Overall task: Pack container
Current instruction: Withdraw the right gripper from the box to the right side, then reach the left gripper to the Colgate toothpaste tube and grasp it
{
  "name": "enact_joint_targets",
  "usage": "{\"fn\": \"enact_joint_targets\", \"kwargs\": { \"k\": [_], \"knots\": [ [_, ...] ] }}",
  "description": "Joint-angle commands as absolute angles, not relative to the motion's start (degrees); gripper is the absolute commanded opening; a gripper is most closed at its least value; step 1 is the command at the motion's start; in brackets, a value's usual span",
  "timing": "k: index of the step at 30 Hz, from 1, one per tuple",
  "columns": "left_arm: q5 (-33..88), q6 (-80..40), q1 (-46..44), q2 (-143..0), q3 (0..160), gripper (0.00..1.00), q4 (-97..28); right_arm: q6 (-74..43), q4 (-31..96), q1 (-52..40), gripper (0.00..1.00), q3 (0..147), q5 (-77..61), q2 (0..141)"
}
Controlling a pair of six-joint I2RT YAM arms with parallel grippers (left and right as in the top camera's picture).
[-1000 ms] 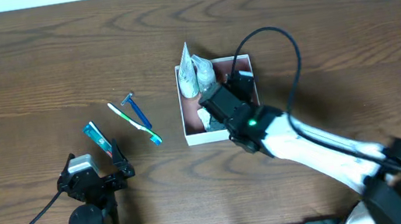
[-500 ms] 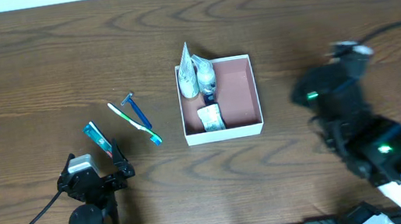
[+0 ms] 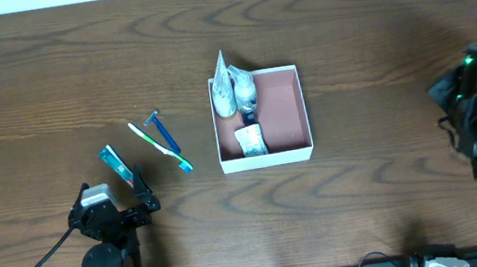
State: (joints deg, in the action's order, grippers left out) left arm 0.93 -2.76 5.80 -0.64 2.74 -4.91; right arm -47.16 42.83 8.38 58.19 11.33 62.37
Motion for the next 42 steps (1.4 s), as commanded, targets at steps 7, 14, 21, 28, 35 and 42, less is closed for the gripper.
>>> {"fn": "enact_joint_targets", "kwargs": {
  "k": [7, 14, 21, 28, 35, 42],
  "knots": [
    [0.9, -2.7, 6.0, -0.6, 1.1, 0.98, -5.8, -43.2, 44.2, 13.3, 0.99, 58.7, 5.8, 70.5],
    [7.5, -6.7, 6.0, -1.1, 1.6, 0.98, -6.0, -43.2, 43.5, 14.4, 0.99, 58.7, 6.0, 72.6],
    [11.0, -12.8, 6.0, -10.3, 8.8, 0.98, -9.1, -43.2, 43.5, 14.4, 0.99, 58.7, 6.0, 72.6],
    [10.9, -12.8, 6.1, -34.5, 28.3, 0.98, -18.3, -43.2, 43.5, 14.4, 0.99, 58.7, 6.0, 72.6],
    [12.9, -12.8, 6.1, -57.9, 48.9, 0.98, -33.1, -43.2, 43.5, 14.4, 0.99, 58.7, 6.0, 72.6],
    [9.5, -12.5, 6.1, -69.4, 50.3, 0.98, -33.6, -43.2, 43.5, 14.4, 0.99, 58.7, 6.0, 72.6]
  ]
}}
